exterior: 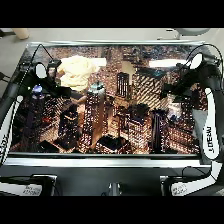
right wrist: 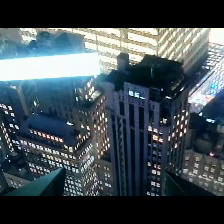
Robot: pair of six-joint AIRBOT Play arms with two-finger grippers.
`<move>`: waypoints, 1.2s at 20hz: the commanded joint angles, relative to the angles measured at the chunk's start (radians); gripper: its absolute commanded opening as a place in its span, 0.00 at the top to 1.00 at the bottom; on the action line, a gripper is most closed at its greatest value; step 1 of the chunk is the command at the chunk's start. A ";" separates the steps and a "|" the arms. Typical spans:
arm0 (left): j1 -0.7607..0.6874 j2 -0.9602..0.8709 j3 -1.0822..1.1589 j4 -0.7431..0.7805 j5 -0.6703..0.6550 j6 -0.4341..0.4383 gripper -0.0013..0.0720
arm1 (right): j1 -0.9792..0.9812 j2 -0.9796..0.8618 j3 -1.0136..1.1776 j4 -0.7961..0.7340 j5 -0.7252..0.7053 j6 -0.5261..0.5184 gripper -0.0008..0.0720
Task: Fold the shirts.
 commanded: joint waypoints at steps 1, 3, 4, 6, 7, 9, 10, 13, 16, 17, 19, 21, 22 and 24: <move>0.000 -0.001 0.000 0.000 0.000 0.000 0.27 | 0.000 -0.001 0.001 0.000 0.000 0.000 0.11; 0.000 -0.001 0.000 0.000 0.000 0.000 0.27 | 0.000 -0.001 0.001 0.000 0.000 0.000 0.11; 0.000 -0.001 0.000 0.000 0.000 0.000 0.27 | 0.000 -0.001 0.001 0.000 0.000 0.000 0.11; 0.000 -0.001 0.000 0.000 0.000 0.000 0.27 | 0.000 -0.001 0.001 0.000 0.000 0.000 0.11; 0.000 -0.001 0.000 0.000 0.000 0.000 0.27 | 0.000 -0.001 0.001 0.000 0.000 0.000 0.11; 0.000 -0.001 0.000 0.000 0.000 0.000 0.27 | 0.000 -0.001 0.001 0.000 0.000 0.000 0.11; 0.000 -0.001 0.000 0.000 0.000 0.000 0.27 | 0.000 -0.001 0.001 0.000 0.000 0.000 0.11; 0.000 -0.001 0.000 0.000 0.000 0.000 0.27 | 0.000 -0.001 0.001 0.000 0.000 0.000 0.11; 0.000 -0.006 -0.001 0.000 0.094 0.000 0.27 | 0.000 -0.001 0.001 0.001 0.000 0.002 0.11; 0.000 -0.011 -0.001 0.000 0.156 0.000 0.27 | 0.000 -0.001 0.001 0.001 0.000 0.002 0.11; 0.000 -0.030 -0.001 0.000 0.303 -0.001 0.17 | 0.000 -0.001 0.001 0.001 -0.026 0.004 0.11; 0.019 -0.085 0.037 0.032 0.414 -0.063 0.07 | 0.000 -0.001 0.001 0.001 -0.078 0.000 0.11; 0.050 -0.142 0.099 0.068 0.374 -0.100 0.08 | 0.000 -0.001 0.001 0.001 -0.101 0.000 0.11; 0.148 -0.283 0.271 0.038 0.242 -0.162 0.03 | 0.000 -0.001 0.001 0.001 -0.138 0.000 0.11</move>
